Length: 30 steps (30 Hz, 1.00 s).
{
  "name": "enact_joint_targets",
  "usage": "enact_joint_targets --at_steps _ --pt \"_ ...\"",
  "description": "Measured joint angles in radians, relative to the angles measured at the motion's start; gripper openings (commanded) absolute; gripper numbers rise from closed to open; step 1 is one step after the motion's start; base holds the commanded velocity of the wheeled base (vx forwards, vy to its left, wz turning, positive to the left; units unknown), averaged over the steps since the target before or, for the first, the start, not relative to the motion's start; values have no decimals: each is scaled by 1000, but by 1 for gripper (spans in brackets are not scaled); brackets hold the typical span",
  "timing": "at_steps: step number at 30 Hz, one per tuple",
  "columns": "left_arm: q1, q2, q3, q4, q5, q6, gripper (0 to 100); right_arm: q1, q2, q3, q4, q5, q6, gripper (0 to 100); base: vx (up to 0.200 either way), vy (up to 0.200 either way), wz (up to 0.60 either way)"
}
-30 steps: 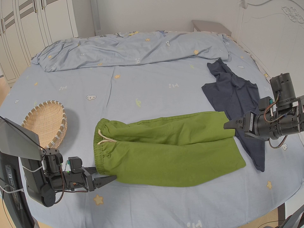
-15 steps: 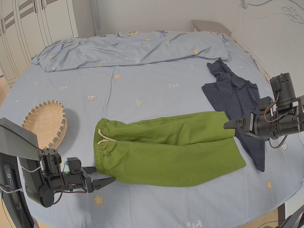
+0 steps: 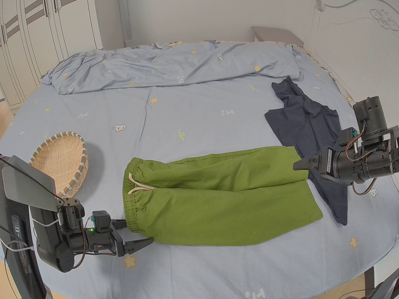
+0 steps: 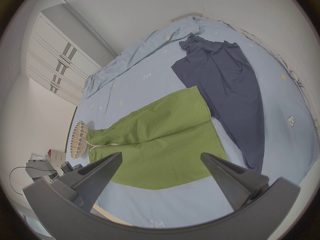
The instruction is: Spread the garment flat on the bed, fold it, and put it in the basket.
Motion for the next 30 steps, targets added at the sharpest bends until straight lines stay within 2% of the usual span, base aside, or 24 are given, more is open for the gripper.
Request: enact_joint_targets --at_steps 6,14,19,26,30 --pt "50 -44 -7 4 -4 -4 100 1 4 0 0 0 0 100 0 0 0" --pt "77 -77 15 3 -9 -3 100 0 4 0 0 -1 -1 100 0 0 0" --pt "55 -83 49 2 -11 12 100 0 4 0 0 -1 -1 100 0 0 0" --pt "24 -60 77 1 -10 99 100 0 4 0 0 -1 -1 100 0 0 0" --pt "14 -29 59 1 -6 116 100 -1 4 0 0 -1 0 100 0 0 0"
